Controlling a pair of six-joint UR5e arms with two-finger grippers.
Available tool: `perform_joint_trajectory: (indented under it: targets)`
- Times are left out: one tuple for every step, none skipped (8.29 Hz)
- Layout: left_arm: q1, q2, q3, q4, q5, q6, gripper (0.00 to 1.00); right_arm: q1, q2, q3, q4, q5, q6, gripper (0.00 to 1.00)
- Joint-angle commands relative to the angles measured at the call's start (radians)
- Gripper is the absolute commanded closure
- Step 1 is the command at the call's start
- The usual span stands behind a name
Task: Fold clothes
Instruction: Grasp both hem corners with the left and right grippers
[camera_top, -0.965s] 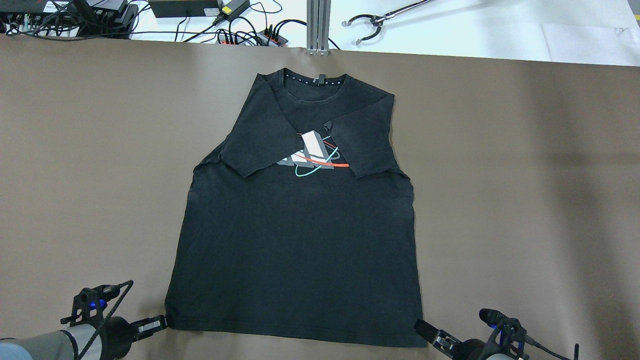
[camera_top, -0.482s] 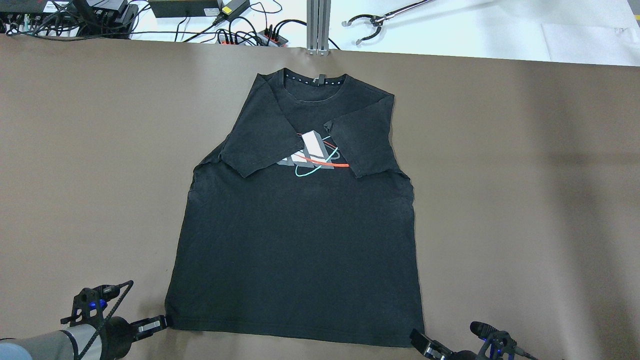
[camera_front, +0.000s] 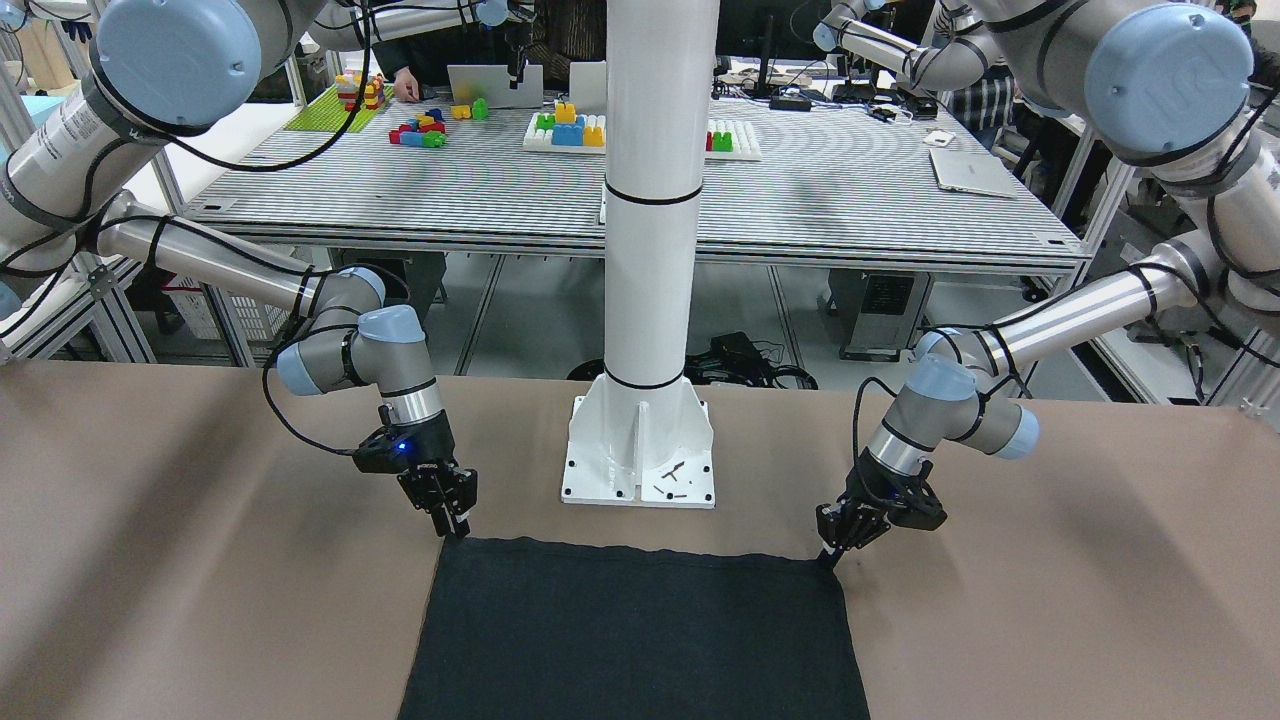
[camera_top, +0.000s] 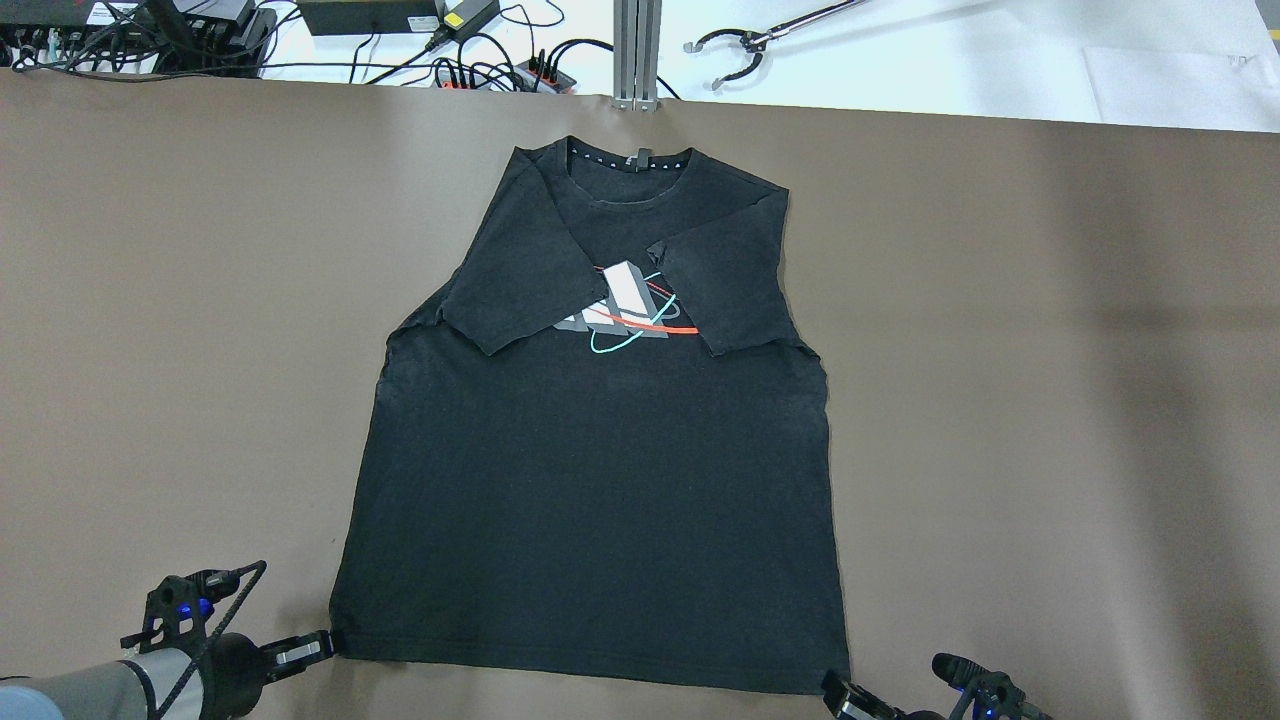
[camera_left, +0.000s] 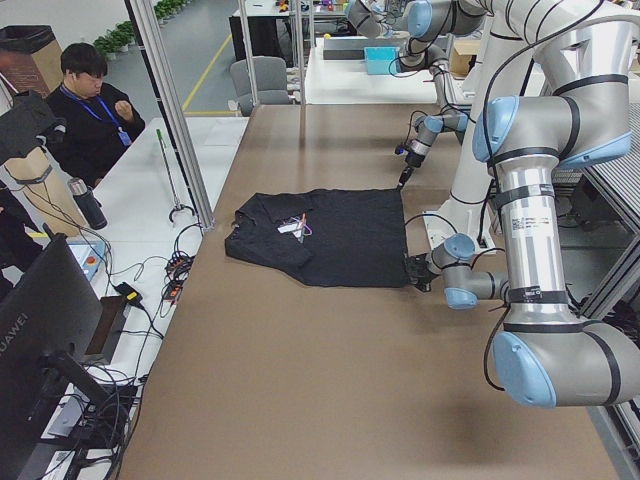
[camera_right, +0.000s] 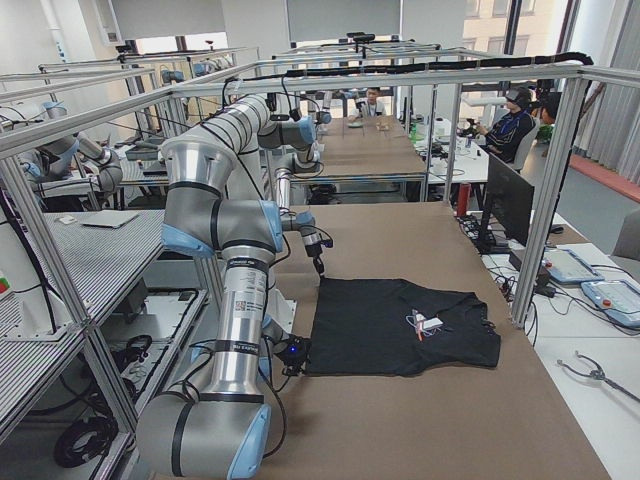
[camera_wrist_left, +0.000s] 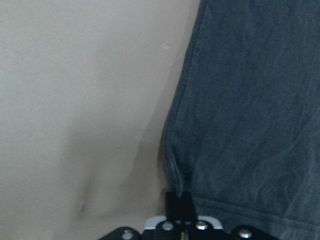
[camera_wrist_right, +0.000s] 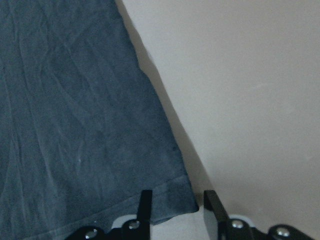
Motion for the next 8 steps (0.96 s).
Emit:
perform_joint_trajectory:
  targets:
    - [0.000,0.001,-0.002,0.001,0.000,0.000,1.00,-0.001,0.004,-0.025,0.000,0.000,-0.007,0.54]
    - [0.000,0.001,-0.002,0.001,0.000,0.000,1.00,-0.001,0.005,-0.025,0.000,-0.001,-0.007,0.54]
    - [0.000,-0.001,-0.002,0.001,0.000,0.000,1.00,-0.001,0.007,-0.025,0.000,-0.003,-0.007,0.55]
    - [-0.001,-0.001,-0.003,-0.001,0.000,0.000,1.00,-0.001,0.013,-0.025,0.000,-0.003,-0.007,0.71]
    - [-0.002,-0.001,-0.005,0.001,0.000,0.000,1.00,-0.001,0.021,-0.025,-0.002,-0.006,-0.006,0.97]
    - [-0.002,-0.001,-0.006,-0.001,0.000,0.000,1.00,-0.001,0.021,-0.023,-0.003,-0.015,-0.007,1.00]
    - [-0.003,-0.002,-0.009,0.001,0.000,0.002,1.00,0.002,0.019,-0.017,-0.003,-0.016,-0.010,1.00]
    - [-0.005,-0.004,-0.026,0.001,-0.003,0.002,1.00,0.011,0.019,-0.011,-0.005,-0.012,-0.013,1.00]
